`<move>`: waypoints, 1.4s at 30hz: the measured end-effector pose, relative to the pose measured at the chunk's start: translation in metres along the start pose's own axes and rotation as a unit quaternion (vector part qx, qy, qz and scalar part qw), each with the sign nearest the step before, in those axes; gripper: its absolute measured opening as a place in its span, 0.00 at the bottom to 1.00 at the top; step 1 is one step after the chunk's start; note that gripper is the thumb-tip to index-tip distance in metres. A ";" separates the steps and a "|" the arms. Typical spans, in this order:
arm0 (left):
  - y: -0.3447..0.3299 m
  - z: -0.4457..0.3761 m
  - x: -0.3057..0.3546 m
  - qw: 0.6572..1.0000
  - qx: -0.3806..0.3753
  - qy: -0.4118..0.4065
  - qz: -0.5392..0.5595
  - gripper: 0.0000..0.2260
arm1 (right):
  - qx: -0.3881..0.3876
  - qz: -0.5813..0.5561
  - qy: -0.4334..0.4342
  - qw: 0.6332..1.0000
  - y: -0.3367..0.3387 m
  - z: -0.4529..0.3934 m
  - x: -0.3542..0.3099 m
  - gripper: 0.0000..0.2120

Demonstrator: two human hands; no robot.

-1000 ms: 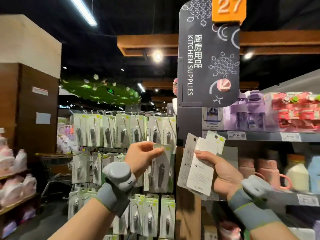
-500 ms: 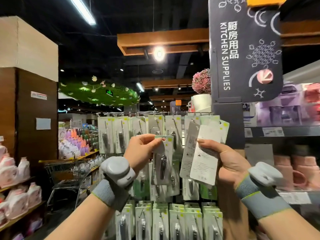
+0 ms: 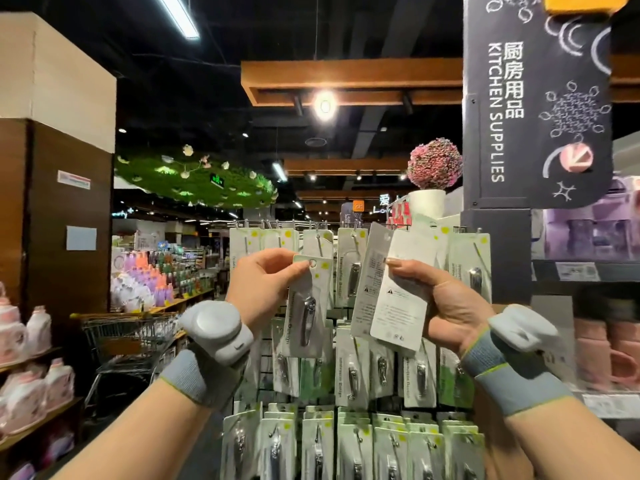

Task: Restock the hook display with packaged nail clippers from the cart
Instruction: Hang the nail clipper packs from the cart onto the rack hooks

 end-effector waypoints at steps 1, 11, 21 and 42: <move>0.002 -0.002 -0.001 1.000 0.005 -0.001 -0.005 0.02 | -0.007 -0.002 0.000 1.000 -0.003 -0.001 -0.001 0.07; -0.007 -0.005 -0.006 0.999 0.011 0.017 -0.026 0.03 | -0.005 -0.006 -0.009 1.000 0.006 -0.004 -0.001 0.06; 0.000 -0.020 0.015 0.997 0.060 -0.047 -0.015 0.05 | -0.015 0.008 0.011 1.000 0.008 -0.013 -0.010 0.04; -0.015 -0.065 0.005 0.979 0.100 -0.024 -0.177 0.04 | -0.040 0.028 0.009 0.999 -0.007 -0.036 -0.010 0.05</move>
Point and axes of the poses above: each hand's wrist, its own z-axis away from the middle knuckle, its own y-axis out of the back of the hand, x = y × z, the point moved 7 cm from there along -z, towards the middle knuckle, and after that the axes turned 10 degrees about -z, right-handed, at the moved point
